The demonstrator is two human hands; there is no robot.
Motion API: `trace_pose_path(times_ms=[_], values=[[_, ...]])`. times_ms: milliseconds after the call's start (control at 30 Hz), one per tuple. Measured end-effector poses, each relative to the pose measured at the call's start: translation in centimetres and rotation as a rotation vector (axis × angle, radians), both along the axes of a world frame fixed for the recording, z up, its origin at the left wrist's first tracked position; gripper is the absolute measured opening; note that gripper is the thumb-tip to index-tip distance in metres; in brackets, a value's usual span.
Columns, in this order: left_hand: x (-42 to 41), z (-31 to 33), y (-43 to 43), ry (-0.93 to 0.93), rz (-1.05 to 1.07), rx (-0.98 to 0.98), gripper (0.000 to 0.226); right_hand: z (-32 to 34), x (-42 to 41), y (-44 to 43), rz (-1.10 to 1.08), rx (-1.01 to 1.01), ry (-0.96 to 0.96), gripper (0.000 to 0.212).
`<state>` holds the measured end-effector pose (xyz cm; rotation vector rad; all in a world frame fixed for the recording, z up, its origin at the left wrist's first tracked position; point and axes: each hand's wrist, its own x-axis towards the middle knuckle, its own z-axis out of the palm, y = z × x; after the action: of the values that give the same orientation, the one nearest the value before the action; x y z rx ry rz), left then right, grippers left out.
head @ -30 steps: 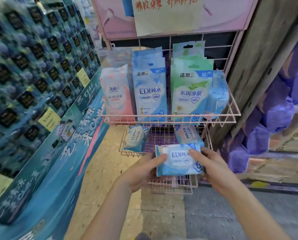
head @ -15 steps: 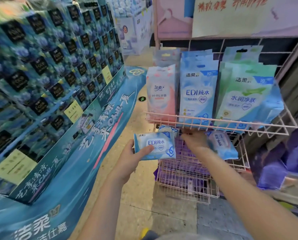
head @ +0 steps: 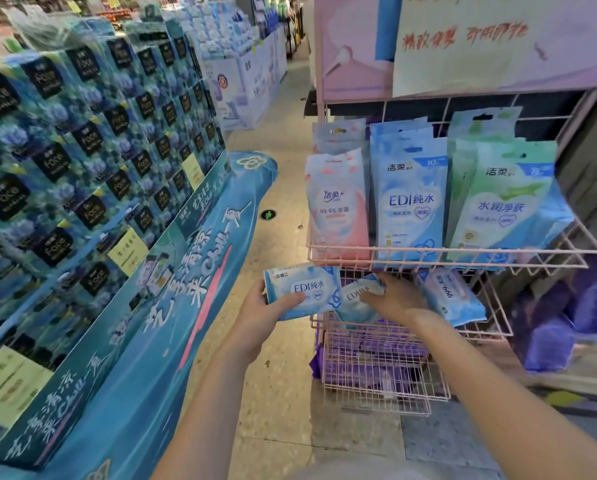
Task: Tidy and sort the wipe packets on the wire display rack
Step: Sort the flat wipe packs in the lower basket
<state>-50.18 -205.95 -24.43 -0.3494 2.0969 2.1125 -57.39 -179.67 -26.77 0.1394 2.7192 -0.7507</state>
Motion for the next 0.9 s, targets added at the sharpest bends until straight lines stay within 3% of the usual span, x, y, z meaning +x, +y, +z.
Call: trace_pose_path(times_ms=[167,233,333,400,467,533,667,833,900], values=[[-1.9,-0.3,1.6,-0.015,-0.04,-0.02,0.045,0.7,0.4,1.8,-0.016,0.022,-0.11,0.075],[-2.6,-0.5,2.4,-0.017,-0.073,-0.016,0.044,1.2,0.5,2.0,-0.019,0.078,-0.135,0.074],[-3.6,-0.6,3.5,-0.015,-0.121,0.004,0.049,2.2,1.1,1.5,-0.125,0.111,0.05,0.064],[-4.0,-0.7,4.4,-0.011,-0.142,0.009,0.049,2.1,1.7,0.8,-0.197,-0.2,0.102,0.049],[-4.2,-0.6,5.4,-0.009,-0.151,-0.006,0.044,2.0,2.5,0.1,-0.217,-0.539,0.066,0.056],[-4.4,-0.7,6.5,-0.002,-0.152,-0.046,0.033,1.1,2.6,0.3,-0.22,-0.651,0.096,0.069],[-4.9,-1.0,7.8,0.061,-0.181,-0.191,0.018,0.8,2.7,2.0,-0.188,-0.736,0.131,0.047],[-5.6,-1.4,7.9,0.165,-0.26,-0.348,0.028,-1.7,0.3,4.3,-0.14,-0.655,0.16,0.086],[-6.2,-1.5,7.8,0.202,-0.253,-0.385,0.02,-1.2,0.3,4.0,-0.145,-0.614,0.182,0.088]])
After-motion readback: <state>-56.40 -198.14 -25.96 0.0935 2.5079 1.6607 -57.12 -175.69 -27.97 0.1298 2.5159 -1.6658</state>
